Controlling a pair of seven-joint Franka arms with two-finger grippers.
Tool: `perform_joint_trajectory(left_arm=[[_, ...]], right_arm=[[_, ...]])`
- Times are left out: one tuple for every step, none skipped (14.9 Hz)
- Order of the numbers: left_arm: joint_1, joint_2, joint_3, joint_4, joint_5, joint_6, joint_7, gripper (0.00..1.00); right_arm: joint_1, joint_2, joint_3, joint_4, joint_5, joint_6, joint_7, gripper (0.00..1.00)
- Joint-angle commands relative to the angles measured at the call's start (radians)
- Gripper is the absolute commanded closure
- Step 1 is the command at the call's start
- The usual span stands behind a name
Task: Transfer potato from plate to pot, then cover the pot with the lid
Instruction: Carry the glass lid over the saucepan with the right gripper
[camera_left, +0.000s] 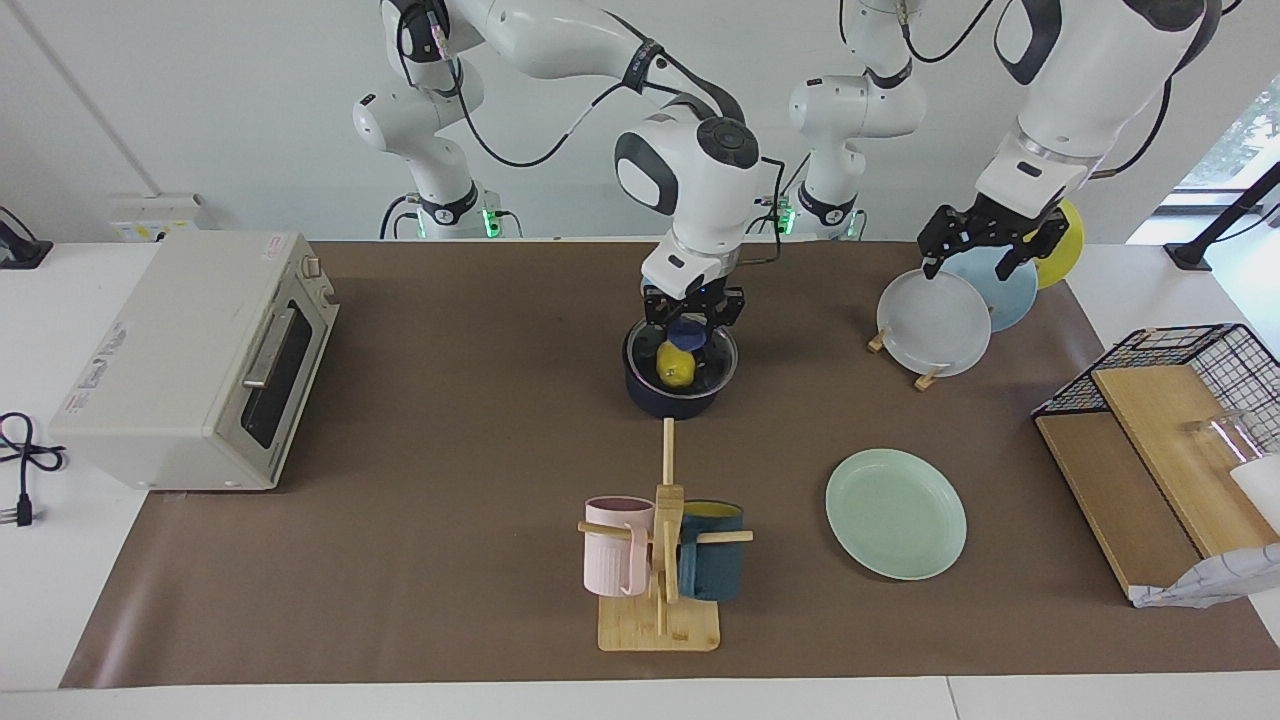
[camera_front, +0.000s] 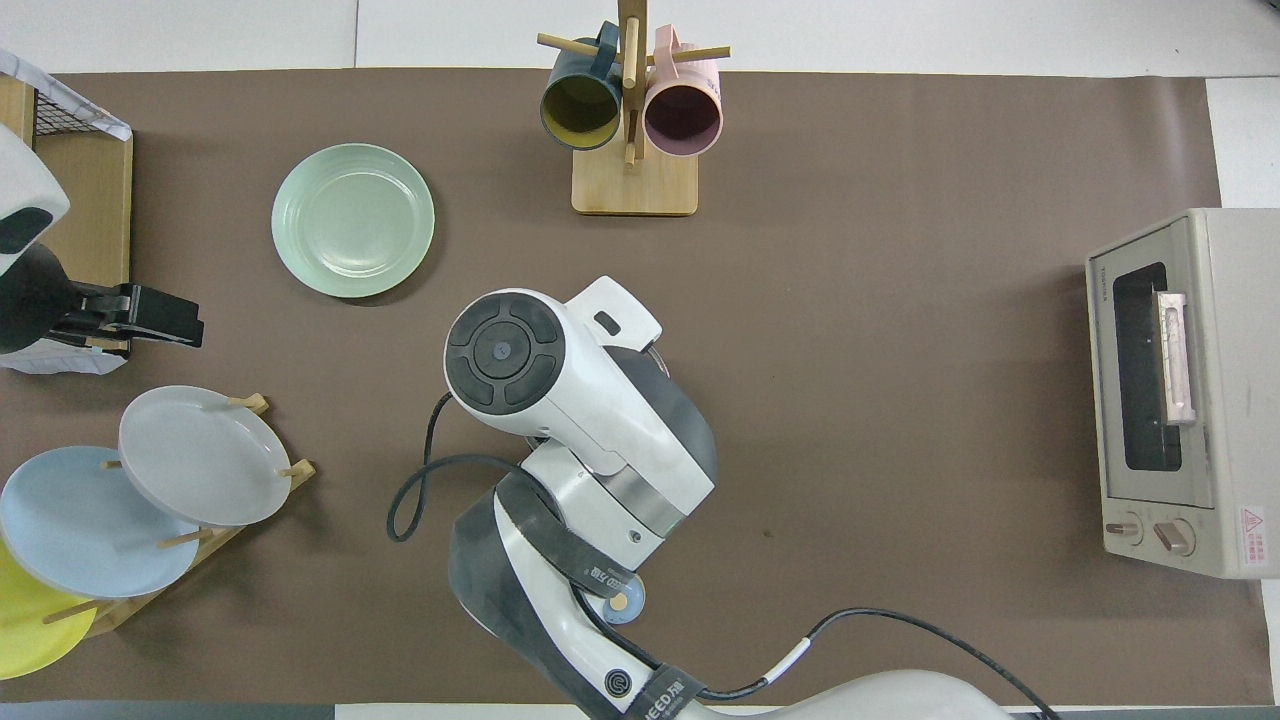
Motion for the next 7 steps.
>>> perform_joint_trajectory(left_arm=[[0.008,0.028,-0.009,0.045,0.022,-0.062,-0.001,0.0],[0.006,0.022,-0.009,0.031,0.022,-0.063,-0.001,0.0],[0.005,0.012,-0.009,0.004,0.022,-0.057,-0.002,0.0],[0.003,-0.001,-0.009,-0.015,0.022,-0.05,-0.002,0.0],[0.006,-0.001,-0.009,-0.019,0.022,-0.05,-0.004,0.0],[0.008,-0.001,-0.011,-0.018,0.02,-0.05,-0.004,0.0],[0.008,-0.001,-0.012,-0.018,0.02,-0.048,-0.005,0.0]], right_arm=[[-0.008,-0.002,0.005,0.01,-0.006,-0.018,0.007,1.0],[-0.009,-0.003,0.007,0.002,0.002,-0.015,0.011,1.0],[-0.011,-0.003,0.005,-0.001,0.023,-0.014,0.022,1.0],[-0.011,-0.003,0.005,-0.003,0.036,-0.015,0.033,1.0],[-0.011,-0.005,0.005,-0.007,0.036,-0.017,0.034,1.0],[-0.011,-0.009,0.005,-0.024,0.036,-0.017,0.034,1.0],[-0.009,-0.014,0.005,-0.033,0.036,-0.015,0.034,1.0]])
